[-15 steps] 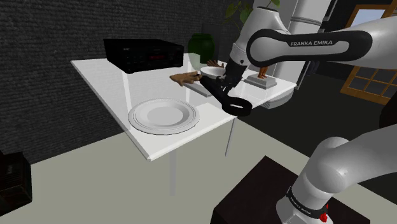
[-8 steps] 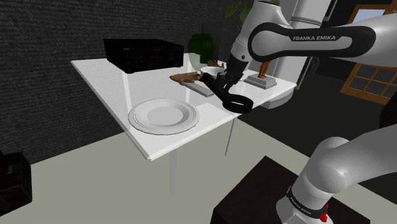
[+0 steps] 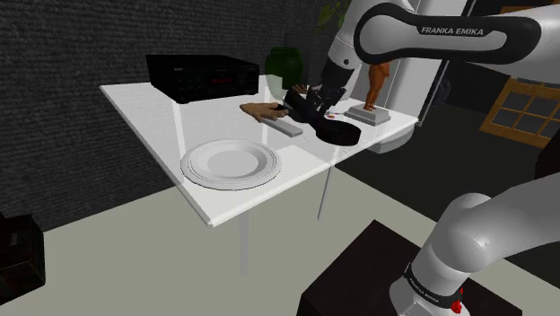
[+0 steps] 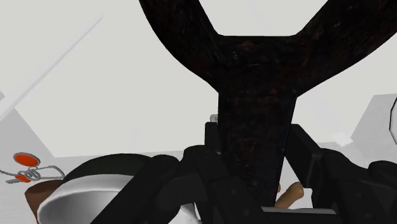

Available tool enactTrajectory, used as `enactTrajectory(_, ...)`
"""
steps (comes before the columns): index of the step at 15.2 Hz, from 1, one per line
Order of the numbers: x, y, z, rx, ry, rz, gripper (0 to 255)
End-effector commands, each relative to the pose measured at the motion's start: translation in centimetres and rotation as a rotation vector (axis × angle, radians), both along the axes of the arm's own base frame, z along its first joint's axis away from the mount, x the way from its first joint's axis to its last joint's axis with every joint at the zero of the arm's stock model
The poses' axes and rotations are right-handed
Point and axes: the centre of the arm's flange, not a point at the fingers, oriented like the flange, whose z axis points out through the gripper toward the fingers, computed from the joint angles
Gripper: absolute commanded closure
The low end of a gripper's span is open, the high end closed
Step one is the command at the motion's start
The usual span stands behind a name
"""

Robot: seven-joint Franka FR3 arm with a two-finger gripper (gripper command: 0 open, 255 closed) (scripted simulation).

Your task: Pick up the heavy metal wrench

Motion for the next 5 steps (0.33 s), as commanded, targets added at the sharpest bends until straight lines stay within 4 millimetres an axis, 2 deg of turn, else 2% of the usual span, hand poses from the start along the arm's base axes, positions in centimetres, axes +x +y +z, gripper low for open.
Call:
enactTrajectory(1, -0.2, 0.0, 1.0, 0.0, 0.0, 0.0, 255)
enactTrajectory(3, -0.2, 0.0, 2.1, 0.0, 0.0, 0.0, 255)
enactTrajectory(5, -0.2, 0.0, 2.1, 0.0, 0.0, 0.0, 255)
